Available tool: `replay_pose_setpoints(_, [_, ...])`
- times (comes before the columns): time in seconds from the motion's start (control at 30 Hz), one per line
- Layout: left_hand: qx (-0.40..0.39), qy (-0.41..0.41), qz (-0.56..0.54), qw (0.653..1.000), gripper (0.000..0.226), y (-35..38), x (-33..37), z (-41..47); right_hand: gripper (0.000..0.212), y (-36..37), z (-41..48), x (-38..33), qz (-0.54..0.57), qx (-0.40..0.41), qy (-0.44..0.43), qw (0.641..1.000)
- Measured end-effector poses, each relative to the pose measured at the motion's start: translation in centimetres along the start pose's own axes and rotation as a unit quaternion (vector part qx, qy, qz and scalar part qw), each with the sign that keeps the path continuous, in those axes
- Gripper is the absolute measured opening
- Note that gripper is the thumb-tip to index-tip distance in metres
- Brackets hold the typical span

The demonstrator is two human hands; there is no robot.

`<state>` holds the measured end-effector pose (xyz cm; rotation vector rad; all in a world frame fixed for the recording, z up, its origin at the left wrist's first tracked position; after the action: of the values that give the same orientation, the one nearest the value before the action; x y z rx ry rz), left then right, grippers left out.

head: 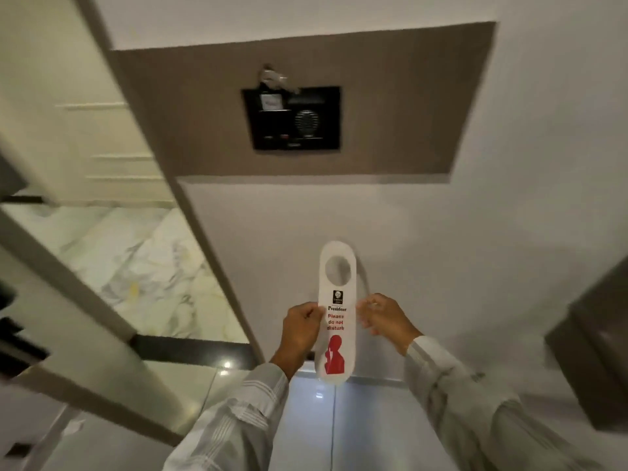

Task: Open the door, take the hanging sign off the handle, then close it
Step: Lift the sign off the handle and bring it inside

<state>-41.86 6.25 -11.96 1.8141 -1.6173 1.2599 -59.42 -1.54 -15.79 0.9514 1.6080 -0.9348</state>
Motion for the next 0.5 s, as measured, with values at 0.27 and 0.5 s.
replay_pose_setpoints(0.27, [-0.144,-0.005,0.086,0.986,0.02,20.1,1.7,-0.6,0.006,-19.1,-8.8,8.4,0.059,0.085,0.058,0.993])
replay_pose_setpoints(0.5, [-0.22,0.049,0.202,0.953,0.015,39.5,3.3,-3.7,0.007,-35.1,-18.7,14.0,0.134,0.215,0.116,0.96])
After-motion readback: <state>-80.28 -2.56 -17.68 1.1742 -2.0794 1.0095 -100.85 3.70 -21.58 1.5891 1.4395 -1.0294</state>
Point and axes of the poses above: each hand's wrist, its own z-axis towards the middle knuckle, its own y-axis out of the palm, x = y × z, the point moved 4 cm from there along z, towards the middle knuckle, and after that the axes turned 12 degrees about -y, right-handed, at the moved point
